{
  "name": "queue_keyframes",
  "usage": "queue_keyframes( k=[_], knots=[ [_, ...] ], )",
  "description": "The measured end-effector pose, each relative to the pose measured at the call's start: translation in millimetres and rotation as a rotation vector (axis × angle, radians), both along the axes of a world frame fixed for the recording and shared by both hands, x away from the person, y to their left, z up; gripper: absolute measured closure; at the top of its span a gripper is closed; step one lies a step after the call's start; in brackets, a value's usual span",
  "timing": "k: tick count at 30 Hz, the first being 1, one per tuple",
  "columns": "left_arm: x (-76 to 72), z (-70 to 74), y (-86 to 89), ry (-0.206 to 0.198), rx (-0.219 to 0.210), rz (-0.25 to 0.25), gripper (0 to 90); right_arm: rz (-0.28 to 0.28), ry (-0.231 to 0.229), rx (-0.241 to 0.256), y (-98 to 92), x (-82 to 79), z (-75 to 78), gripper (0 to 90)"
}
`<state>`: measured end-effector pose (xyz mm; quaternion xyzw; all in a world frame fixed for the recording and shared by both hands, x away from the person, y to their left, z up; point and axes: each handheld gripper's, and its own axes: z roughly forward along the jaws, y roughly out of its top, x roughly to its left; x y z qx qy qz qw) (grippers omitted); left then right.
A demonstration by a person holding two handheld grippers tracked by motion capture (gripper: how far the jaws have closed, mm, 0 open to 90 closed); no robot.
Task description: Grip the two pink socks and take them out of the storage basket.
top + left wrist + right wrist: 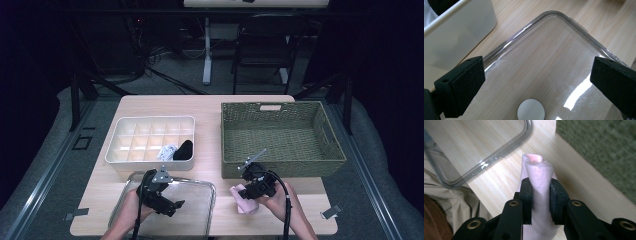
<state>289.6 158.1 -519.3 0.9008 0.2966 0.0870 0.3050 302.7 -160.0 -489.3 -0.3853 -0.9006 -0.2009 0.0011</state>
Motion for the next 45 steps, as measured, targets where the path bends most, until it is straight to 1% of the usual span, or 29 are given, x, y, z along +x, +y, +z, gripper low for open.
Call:
queue_keyframes(
  k=[2,3,8,10,11,12,13,14,16,17,18,19,20,22,23,24,25,27,28,31,34,35,36,37,39,41,42,44,45],
  knots=[
    [-0.2,-0.4,-1.3,-0.002,0.002,-0.004,0.0,-0.008,0.003,-0.001,-0.7,-0.7,-8.6,74.9],
    [-0.2,-0.4,-1.3,-0.002,0.002,-0.004,0.0,-0.008,-0.002,-0.013,-1.0,-1.1,-12.1,74.6],
    [-1.4,-1.5,-5.0,-0.011,-0.005,-0.003,0.0,-0.027,-0.011,-0.016,-3.2,-1.7,-21.8,71.8],
    [-1.5,-1.0,-5.0,-0.016,-0.003,-0.005,0.0,-0.055,-0.018,0.009,-4.5,-2.0,-25.3,67.6],
    [-1.5,-1.3,-5.2,-0.018,-0.007,0.000,0.0,-0.039,-0.009,-0.003,-6.2,-1.1,-25.4,64.3],
    [-1.4,-1.5,-5.4,-0.017,-0.010,0.000,0.0,-0.058,-0.017,0.011,-6.9,-1.7,-26.6,62.4],
    [-1.4,-1.7,-5.6,-0.014,-0.012,0.000,0.0,-0.052,-0.011,0.013,-8.2,-1.7,-26.3,60.6],
    [-1.8,-1.7,-6.0,-0.019,-0.010,0.002,0.0,-0.052,-0.021,0.013,-9.7,-2.5,-25.6,59.0],
    [-2.9,-0.5,-6.2,-0.033,-0.021,0.003,0.0,-0.061,-0.019,0.038,-13.0,-4.5,-23.1,56.1],
    [-3.8,0.6,-6.3,-0.040,-0.031,0.007,0.0,-0.057,-0.031,0.048,-16.2,-5.4,-21.5,54.7],
    [-4.4,1.7,-6.6,-0.044,-0.035,0.010,0.0,-0.075,-0.035,0.068,-18.8,-7.3,-20.4,53.9],
    [-4.4,1.7,-6.6,-0.044,-0.035,0.010,0.0,-0.075,-0.035,0.068,-18.8,-7.3,-20.4,53.9],
    [-5.1,2.5,-7.8,-0.055,-0.042,0.016,0.0,-0.098,-0.046,0.092,-24.8,-10.3,-18.5,56.2],
    [-5.2,2.9,-8.6,-0.059,-0.041,0.017,0.0,-0.107,-0.052,0.093,-28.1,-11.4,-17.7,56.6],
    [-4.7,3.6,-10.5,-0.060,-0.049,0.020,0.0,-0.139,-0.059,0.126,-31.7,-13.9,-18.7,58.7],
    [-4.5,3.8,-12.0,-0.060,-0.049,0.018,0.0,-0.132,-0.049,0.105,-33.7,-13.8,-18.4,58.8],
    [-4.6,3.9,-14.1,-0.061,-0.051,0.018,0.0,-0.147,-0.061,0.114,-33.7,-14.9,-19.7,61.2],
    [-4.2,4.4,-18.3,-0.061,-0.050,0.011,0.0,-0.154,-0.051,0.104,-34.5,-15.4,-21.7,62.9],
    [-3.9,4.8,-20.5,-0.065,-0.045,0.009,0.0,-0.169,-0.064,0.111,-34.1,-16.2,-23.5,65.3],
    [-2.1,5.5,-26.7,-0.060,-0.048,0.007,0.0,-0.163,-0.048,0.115,-31.4,-16.6,-25.7,69.2],
    [-0.4,6.0,-32.4,-0.053,-0.058,0.007,0.0,-0.158,-0.030,0.090,-26.3,-16.7,-29.8,72.2],
    [-0.4,6.0,-32.4,-0.053,-0.058,0.007,0.1,-0.158,-0.030,0.090,-26.3,-16.7,-29.8,72.2],
    [0.3,5.1,-36.4,-0.045,-0.058,0.009,0.5,-0.155,-0.014,0.076,-23.5,-16.3,-34.0,72.5],
    [1.0,4.6,-38.1,-0.037,-0.053,0.007,1.1,-0.157,-0.017,0.060,-22.7,-15.9,-35.8,72.5],
    [1.8,3.6,-41.0,-0.026,-0.061,0.002,2.5,-0.168,-0.016,0.070,-19.4,-16.7,-38.6,71.7],
    [1.8,4.6,-43.8,-0.024,-0.064,-0.003,8.0,-0.169,-0.036,0.065,-17.3,-18.4,-41.7,70.5],
    [1.8,5.5,-44.8,-0.024,-0.067,-0.006,11.7,-0.170,-0.052,0.045,-16.6,-19.9,-43.4,68.9],
    [1.8,7.1,-45.8,-0.019,-0.079,-0.013,13.4,-0.175,-0.054,0.070,-18.5,-22.9,-44.2,65.1],
    [1.0,7.6,-46.4,-0.025,-0.085,-0.009,13.8,-0.179,-0.063,0.071,-21.2,-24.2,-42.4,64.5]
  ],
)
